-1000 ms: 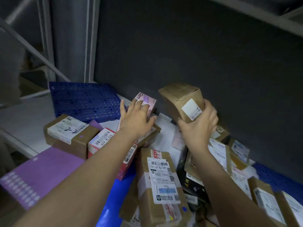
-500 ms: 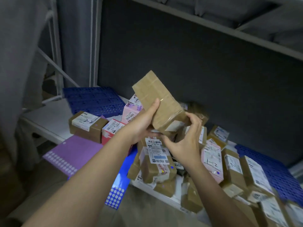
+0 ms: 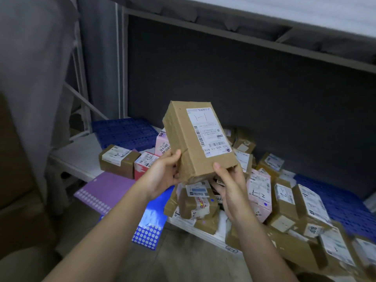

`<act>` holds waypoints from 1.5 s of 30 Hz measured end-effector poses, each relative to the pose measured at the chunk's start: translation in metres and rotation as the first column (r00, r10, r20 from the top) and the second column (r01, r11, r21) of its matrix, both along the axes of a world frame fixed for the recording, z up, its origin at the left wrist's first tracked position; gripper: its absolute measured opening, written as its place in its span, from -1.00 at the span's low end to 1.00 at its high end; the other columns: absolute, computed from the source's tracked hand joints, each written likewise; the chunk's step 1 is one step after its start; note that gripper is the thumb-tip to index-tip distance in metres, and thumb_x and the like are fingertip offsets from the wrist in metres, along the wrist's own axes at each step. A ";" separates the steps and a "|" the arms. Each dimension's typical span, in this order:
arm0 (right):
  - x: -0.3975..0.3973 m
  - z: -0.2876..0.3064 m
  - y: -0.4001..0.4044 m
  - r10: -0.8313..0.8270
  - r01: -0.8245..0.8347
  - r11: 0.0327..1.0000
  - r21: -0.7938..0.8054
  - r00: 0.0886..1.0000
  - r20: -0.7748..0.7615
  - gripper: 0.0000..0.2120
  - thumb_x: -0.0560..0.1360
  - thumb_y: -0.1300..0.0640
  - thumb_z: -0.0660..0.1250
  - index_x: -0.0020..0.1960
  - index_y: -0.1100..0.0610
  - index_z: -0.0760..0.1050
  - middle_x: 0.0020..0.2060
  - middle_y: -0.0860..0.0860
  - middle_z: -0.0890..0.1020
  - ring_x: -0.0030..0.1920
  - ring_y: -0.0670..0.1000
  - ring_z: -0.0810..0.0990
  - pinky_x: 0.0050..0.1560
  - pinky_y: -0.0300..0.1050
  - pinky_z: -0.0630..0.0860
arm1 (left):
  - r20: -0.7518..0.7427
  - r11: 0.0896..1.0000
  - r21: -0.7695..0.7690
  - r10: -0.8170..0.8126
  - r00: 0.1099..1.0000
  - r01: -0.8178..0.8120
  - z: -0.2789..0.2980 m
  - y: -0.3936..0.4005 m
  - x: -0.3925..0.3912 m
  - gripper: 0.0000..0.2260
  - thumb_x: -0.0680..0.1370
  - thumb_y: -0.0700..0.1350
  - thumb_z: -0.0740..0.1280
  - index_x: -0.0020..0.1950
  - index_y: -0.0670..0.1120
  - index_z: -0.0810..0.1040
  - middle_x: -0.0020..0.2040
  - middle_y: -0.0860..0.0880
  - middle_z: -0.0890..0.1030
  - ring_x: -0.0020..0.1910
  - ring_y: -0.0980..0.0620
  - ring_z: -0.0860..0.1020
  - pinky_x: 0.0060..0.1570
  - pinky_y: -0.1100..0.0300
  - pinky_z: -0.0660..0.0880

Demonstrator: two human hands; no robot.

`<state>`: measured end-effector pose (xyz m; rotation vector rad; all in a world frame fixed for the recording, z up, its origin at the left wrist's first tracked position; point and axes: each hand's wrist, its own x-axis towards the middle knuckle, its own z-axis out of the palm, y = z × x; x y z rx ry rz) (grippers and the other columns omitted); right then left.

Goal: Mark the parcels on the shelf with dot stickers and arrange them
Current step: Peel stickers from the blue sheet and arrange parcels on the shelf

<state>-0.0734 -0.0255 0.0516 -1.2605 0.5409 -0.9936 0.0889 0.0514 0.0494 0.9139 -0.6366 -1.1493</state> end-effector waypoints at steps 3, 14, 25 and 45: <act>-0.003 -0.013 -0.002 -0.058 0.054 0.996 -0.073 0.997 -0.051 -0.38 0.27 0.07 0.57 0.28 -0.03 0.43 0.13 -0.07 0.63 0.19 -0.05 0.58 0.22 0.06 0.49 | 0.024 0.998 0.018 0.067 0.997 -0.067 -0.002 0.002 0.000 -0.67 0.63 -0.02 0.16 0.40 0.11 0.34 0.19 -0.04 0.52 0.22 -0.08 0.50 0.25 -0.16 0.43; -0.001 -0.020 -0.002 0.056 -0.027 0.986 0.166 0.983 -0.172 0.05 0.19 -0.22 0.53 0.50 -0.24 -0.01 0.42 -0.06 0.36 0.33 0.05 0.43 0.26 0.28 0.44 | -0.102 0.941 0.107 0.330 0.938 -0.320 -0.006 -0.012 -0.010 -0.28 0.53 0.05 0.33 0.51 0.16 -0.09 0.17 -0.05 0.52 0.14 -0.09 0.55 0.10 -0.24 0.50; -0.001 0.013 -0.069 -0.086 0.106 0.971 0.212 0.991 -0.101 -0.46 0.44 -0.01 0.42 0.38 0.01 0.38 0.23 0.04 0.52 0.25 0.08 0.49 -0.04 0.01 0.58 | 0.106 0.955 0.289 0.042 0.993 -0.071 -0.017 -0.006 0.020 -0.52 0.50 0.07 0.36 0.37 0.01 0.33 0.23 -0.16 0.56 0.05 -0.12 0.60 -0.03 -0.08 0.60; 0.012 -0.050 -0.050 -0.476 0.127 0.824 -0.552 0.684 -0.553 -0.60 0.57 0.06 0.27 0.40 0.05 0.38 0.38 0.00 0.41 0.41 0.01 0.31 0.34 -0.07 0.33 | 0.448 0.905 0.341 0.082 0.890 -0.255 -0.070 -0.013 -0.012 -0.72 0.61 -0.04 0.24 0.32 -0.02 0.47 0.18 0.09 0.55 0.15 0.13 0.52 0.18 0.26 0.45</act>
